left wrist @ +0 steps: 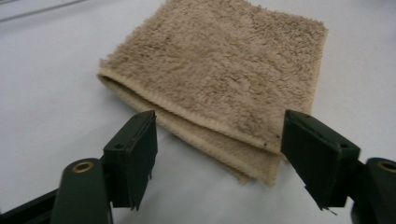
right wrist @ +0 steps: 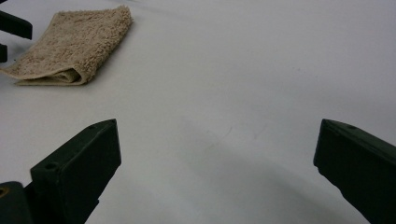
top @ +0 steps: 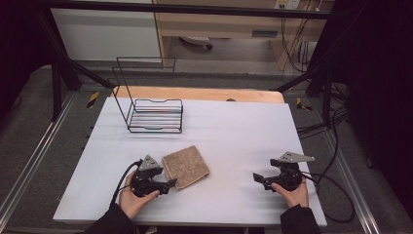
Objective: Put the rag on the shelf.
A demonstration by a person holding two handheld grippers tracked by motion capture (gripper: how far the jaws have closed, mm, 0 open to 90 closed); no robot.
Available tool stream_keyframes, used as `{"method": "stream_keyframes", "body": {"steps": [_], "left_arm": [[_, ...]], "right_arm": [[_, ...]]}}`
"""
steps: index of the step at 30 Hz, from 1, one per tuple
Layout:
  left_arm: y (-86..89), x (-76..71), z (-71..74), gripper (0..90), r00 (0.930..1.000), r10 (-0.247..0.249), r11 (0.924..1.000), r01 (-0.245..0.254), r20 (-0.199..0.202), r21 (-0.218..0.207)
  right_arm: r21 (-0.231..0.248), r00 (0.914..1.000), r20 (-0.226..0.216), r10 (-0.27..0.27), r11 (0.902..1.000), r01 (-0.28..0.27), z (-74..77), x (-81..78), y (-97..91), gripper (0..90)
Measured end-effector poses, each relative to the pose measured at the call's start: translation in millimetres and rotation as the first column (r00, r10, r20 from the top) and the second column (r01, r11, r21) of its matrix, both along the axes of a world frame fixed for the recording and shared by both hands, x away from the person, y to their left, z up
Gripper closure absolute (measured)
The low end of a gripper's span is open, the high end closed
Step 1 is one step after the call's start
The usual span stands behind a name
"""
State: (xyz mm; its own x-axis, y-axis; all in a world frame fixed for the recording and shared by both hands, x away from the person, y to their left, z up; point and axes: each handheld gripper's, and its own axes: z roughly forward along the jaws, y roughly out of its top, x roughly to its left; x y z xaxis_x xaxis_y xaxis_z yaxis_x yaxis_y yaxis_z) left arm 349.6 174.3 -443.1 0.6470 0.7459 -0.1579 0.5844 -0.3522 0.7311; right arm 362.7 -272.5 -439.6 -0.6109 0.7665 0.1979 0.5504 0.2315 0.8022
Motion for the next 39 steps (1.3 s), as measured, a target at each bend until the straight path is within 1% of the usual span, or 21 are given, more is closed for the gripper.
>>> {"method": "stream_keyframes", "body": {"steps": [1, 2, 4, 6, 9, 12, 14, 16, 17, 19, 22, 24, 26, 28, 32, 36, 39], "left_arm": [[-1.5, 0.0, -0.1, 33.8, 1.0, 0.0, 1.0, 0.0, -0.004, -0.002], [-2.8, -0.1, -0.1, 33.8, 1.0, 0.006, 1.0, -0.006, -0.005, -0.003], [-6.1, 0.1, -1.2, 39.5, 0.9997, 0.013, 0.9998, -0.014, -0.021, -0.014], [-10.1, 0.1, -2.6, 40.2, 0.9993, 0.025, 0.9997, -0.025, -0.027, -0.006], [-14.6, -1.1, -4.1, 41.3, 0.9991, 0.04, 0.9989, -0.039, -0.014, 0.025], [-17.2, -2.6, -4.7, 43.1, 0.9985, 0.055, 0.9983, -0.055, -0.009, 0.022], [-19.4, -4.0, -5.6, 45.8, 0.9983, 0.058, 0.9981, -0.058, -0.01, 0.023], [-21.3, -5.4, -5.8, 49.3, 0.9986, 0.051, 0.9985, -0.051, -0.015, 0.02], [-22.0, -6.1, -5.7, 51.4, 0.9987, 0.05, 0.9984, -0.05, -0.013, 0.025], [-23.0, -7.3, -5.4, 52.8, 0.9985, 0.048, 0.9987, -0.047, -0.028, 0.019], [-24.2, -7.5, -5.9, 54.7, 0.9983, 0.051, 0.9985, -0.051, -0.028, 0.02], [-24.3, -7.2, -6.1, 55.8, 0.9978, 0.054, 0.9984, -0.054, -0.037, 0.014], [-24.2, -6.5, -6.4, 60.4, 0.9975, 0.057, 0.9983, -0.057, -0.041, 0.012], [-25.1, -6.2, -6.1, 61.7, 0.9975, 0.059, 0.9981, -0.058, -0.039, 0.024], [-28.3, -6.2, -4.8, 66.1, 0.9984, 0.049, 0.9971, -0.048, -0.028, 0.06], [-28.5, -4.5, -3.7, 72.9, 0.9977, 0.049, 0.997, -0.046, -0.046, 0.063], [-30.4, -3.8, -2.4, 77.8, 0.9981, 0.044, 0.9958, -0.041, -0.043, 0.082]], "right_arm": [[-0.002, 1.0, 0.003, 0.0, 1.0, 0.0, -0.3, 0.2, 0.1, 1.3], [-0.002, 1.0, 0.003, 0.0, 1.0, 0.0, -0.3, 0.2, 0.1, 1.3], [0.001, 1.0, -0.001, 0.0, 1.0, 0.0, -0.4, 0.2, 0.7, 1.3], [0.0, 1.0, -0.005, 0.0, 1.0, 0.0, -0.5, 0.1, 0.9, 1.3], [-0.001, 1.0, -0.003, 0.002, 1.0, -0.002, -0.6, 0.1, 1.0, 1.3], [-0.002, 1.0, -0.003, 0.003, 1.0, -0.003, -0.8, 0.3, 1.7, 1.3], [-0.003, 0.9999, -0.009, 0.004, 1.0, -0.004, -0.9, 0.3, 2.1, 1.3], [-0.006, 1.0, -0.006, 0.007, 1.0, -0.007, -0.9, 0.4, 2.3, 1.3], [-0.003, 1.0, -0.008, 0.004, 1.0, -0.004, -0.7, 0.2, 2.4, 1.3], [-0.002, 1.0, -0.006, 0.003, 1.0, -0.003, -0.5, 0.1, 2.2, 1.3], [-0.001, 1.0, -0.006, 0.004, 1.0, -0.004, -0.7, 0.2, 2.4, 1.4], [-0.002, 1.0, -0.006, 0.007, 1.0, -0.007, -0.8, 0.4, 2.5, 1.4], [-0.003, 0.9999, -0.005, 0.009, 1.0, -0.009, -0.7, 0.7, 2.5, 1.4], [-0.001, 0.9999, -0.007, 0.008, 1.0, -0.008, -0.6, 0.7, 2.6, 1.4], [0.0, 0.9999, -0.005, 0.009, 1.0, -0.009, -0.6, 0.8, 3.2, 1.4], [0.002, 0.9999, -0.006, 0.01, 0.9999, -0.01, -0.6, 0.9, 3.5, 1.4], [0.004, 0.9999, -0.011, 0.009, 1.0, -0.009, -0.9, 0.8, 4.4, 1.4]]}}
